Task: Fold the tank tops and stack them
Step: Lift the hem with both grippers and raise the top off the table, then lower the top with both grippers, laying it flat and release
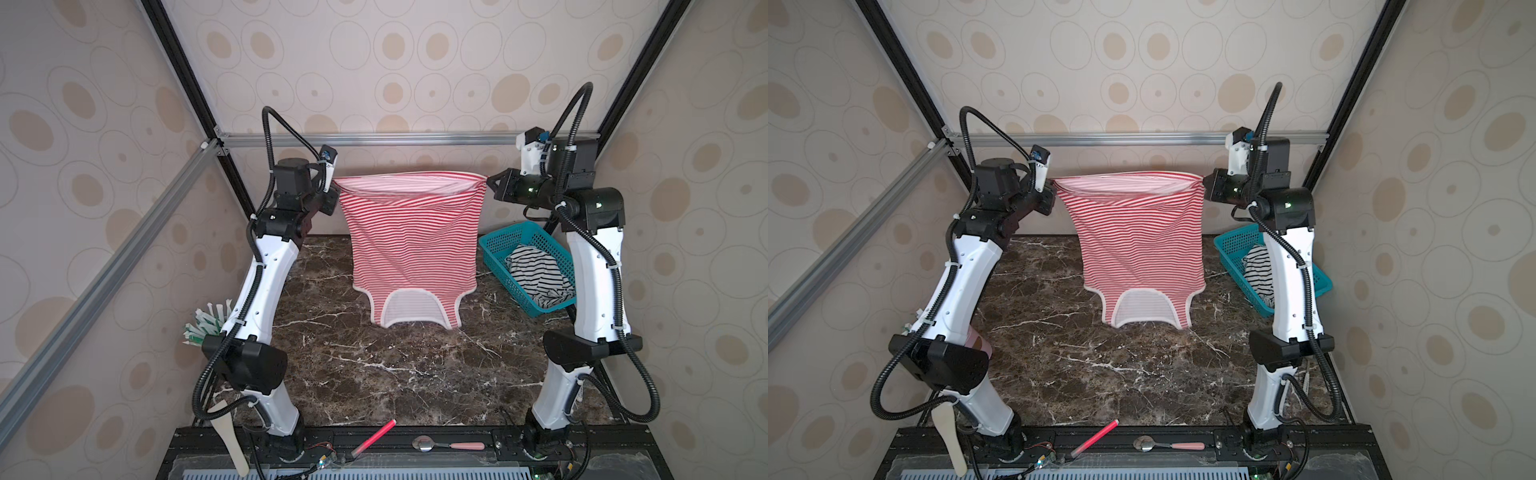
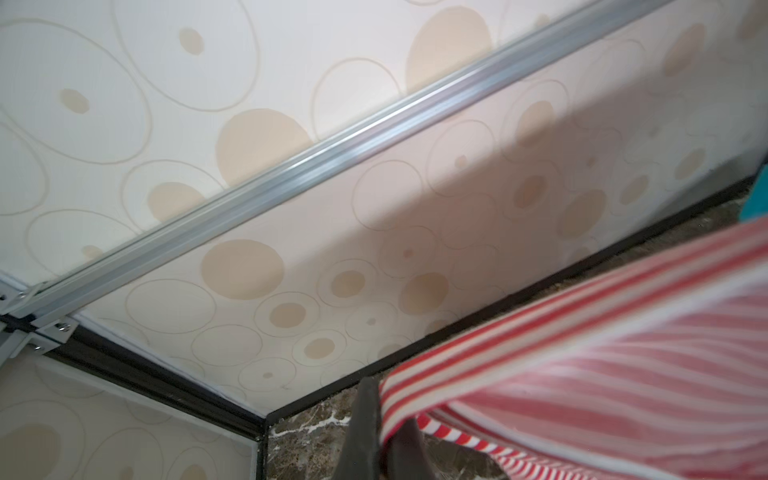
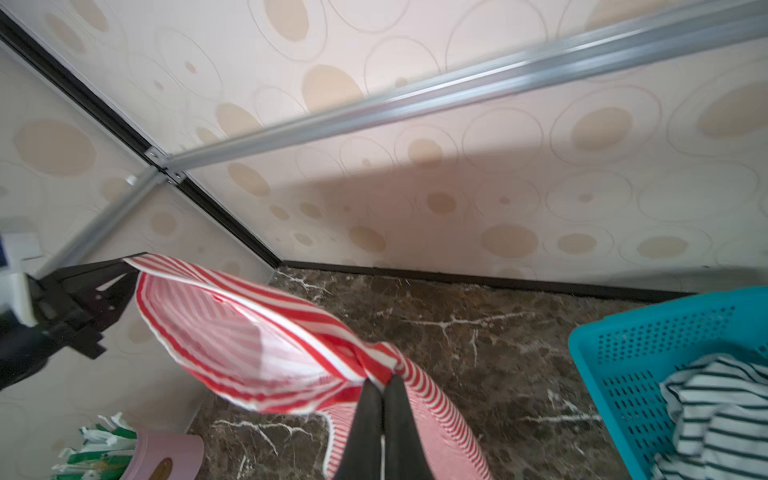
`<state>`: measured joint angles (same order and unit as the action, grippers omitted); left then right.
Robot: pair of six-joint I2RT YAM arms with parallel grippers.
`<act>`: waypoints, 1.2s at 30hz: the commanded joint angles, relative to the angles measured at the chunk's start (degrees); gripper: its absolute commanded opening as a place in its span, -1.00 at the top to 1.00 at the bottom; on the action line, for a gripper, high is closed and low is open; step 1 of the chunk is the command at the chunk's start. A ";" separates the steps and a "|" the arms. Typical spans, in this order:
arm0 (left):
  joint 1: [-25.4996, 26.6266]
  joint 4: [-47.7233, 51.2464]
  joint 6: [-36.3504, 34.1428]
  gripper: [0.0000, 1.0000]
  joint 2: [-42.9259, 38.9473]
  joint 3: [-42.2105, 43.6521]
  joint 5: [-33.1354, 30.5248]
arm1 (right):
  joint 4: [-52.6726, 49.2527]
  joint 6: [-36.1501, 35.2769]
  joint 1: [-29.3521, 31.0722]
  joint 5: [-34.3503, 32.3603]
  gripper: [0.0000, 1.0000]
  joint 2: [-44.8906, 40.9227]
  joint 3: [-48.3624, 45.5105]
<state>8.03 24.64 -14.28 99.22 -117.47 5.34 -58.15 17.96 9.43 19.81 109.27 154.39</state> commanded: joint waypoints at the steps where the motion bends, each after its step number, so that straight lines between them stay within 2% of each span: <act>1: -1.70 -6.55 2.98 1.00 -4.25 -2.84 0.65 | 6.81 2.74 -1.24 6.61 1.00 -2.25 -0.99; 3: -1.92 -8.33 2.09 1.00 -5.80 2.76 1.78 | 11.34 3.87 -1.35 7.53 1.00 -4.27 -7.76; 5: -2.24 -13.74 1.23 1.00 -9.41 12.97 0.83 | 15.88 5.07 -1.35 8.67 1.00 -6.88 -16.18; 9: -5.20 -24.99 1.63 1.00 -19.05 35.87 2.76 | 32.80 8.65 -1.35 10.31 1.00 -16.79 -42.70; 13: -6.84 -25.73 -1.82 1.00 -24.34 51.30 6.28 | 40.94 10.71 -1.24 12.59 1.00 -23.72 -62.69; 19: -8.76 -22.43 -10.54 1.00 -27.04 67.66 8.43 | 47.55 11.96 -0.93 15.63 1.00 -29.87 -86.39; 22: -10.03 -20.61 -14.40 1.00 -27.35 72.71 10.42 | 47.63 11.14 -0.17 15.65 1.00 -32.14 -95.43; 28: -9.97 -13.74 -22.45 1.00 -26.53 77.30 12.62 | 46.63 8.84 1.19 14.56 1.00 -34.70 -109.39; 33: -10.04 -8.10 -28.35 1.00 -26.89 79.31 13.21 | 43.07 6.79 2.26 13.58 1.00 -38.62 -116.44; 36: -10.05 -4.23 -31.49 1.00 -27.79 79.73 14.27 | 39.43 7.01 5.09 11.28 1.00 -40.98 -117.77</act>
<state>-1.08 14.55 -39.16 73.38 -37.67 18.98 -15.77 26.30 12.73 33.87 70.85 37.19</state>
